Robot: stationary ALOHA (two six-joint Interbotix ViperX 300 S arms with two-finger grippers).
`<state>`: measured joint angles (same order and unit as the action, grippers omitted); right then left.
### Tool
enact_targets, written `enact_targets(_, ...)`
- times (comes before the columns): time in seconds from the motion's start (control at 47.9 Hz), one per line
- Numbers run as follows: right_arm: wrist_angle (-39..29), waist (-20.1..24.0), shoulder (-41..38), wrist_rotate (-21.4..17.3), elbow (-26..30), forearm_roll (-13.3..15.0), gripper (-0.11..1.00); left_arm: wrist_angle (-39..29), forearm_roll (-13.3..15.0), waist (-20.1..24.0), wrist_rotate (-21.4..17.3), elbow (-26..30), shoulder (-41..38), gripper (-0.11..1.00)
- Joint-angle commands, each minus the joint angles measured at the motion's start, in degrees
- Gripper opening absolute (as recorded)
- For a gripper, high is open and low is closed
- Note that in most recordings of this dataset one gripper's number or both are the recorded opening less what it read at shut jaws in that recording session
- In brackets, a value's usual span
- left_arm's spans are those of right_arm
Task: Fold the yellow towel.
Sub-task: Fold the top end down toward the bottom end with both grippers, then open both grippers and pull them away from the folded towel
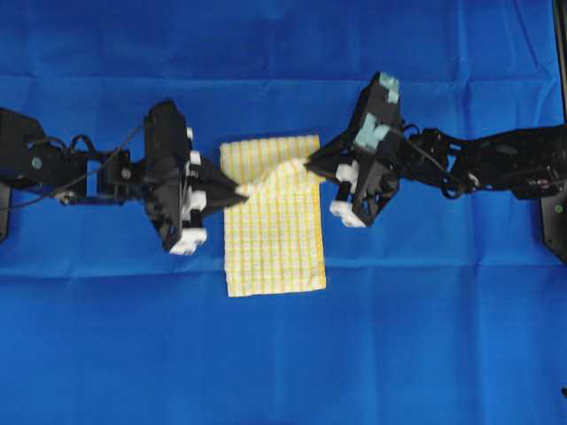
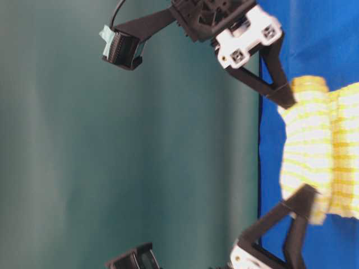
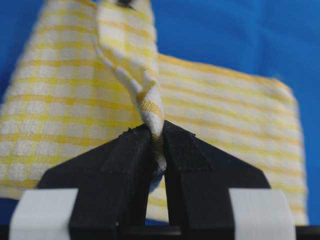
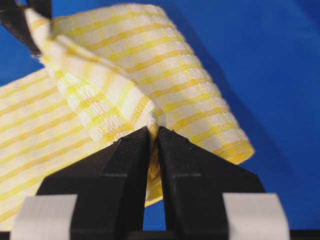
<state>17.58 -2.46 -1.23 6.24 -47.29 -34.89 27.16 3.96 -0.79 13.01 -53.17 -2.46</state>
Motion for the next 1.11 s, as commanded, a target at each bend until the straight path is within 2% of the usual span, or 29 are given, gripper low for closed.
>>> enact_targets(0.0,0.6,2.0,1.5,0.1,0.3,-0.7,0.06,0.4,0.1,-2.6,0.7,0.1,1.2,0.03)
enact_targets(0.251,0.6,6.5,1.5,0.1,-0.1,-2.4,0.06,0.4,0.1,-8.6,2.2,0.4,0.8,0.03)
enact_targets(0.418,0.4,8.1,1.4,0.1,-0.1,-2.5,0.06,0.4,0.0,-10.9,2.3,1.8,-0.1,0.03)
enact_targets(0.836,1.1,10.8,-1.3,0.2,0.0,-2.6,0.06,0.7,0.1,-11.4,1.9,2.9,-4.7,0.03)
enact_targets(1.087,1.1,11.8,-2.3,0.2,0.4,-3.4,0.06,0.3,0.1,-11.3,1.8,2.5,-4.7,0.03)
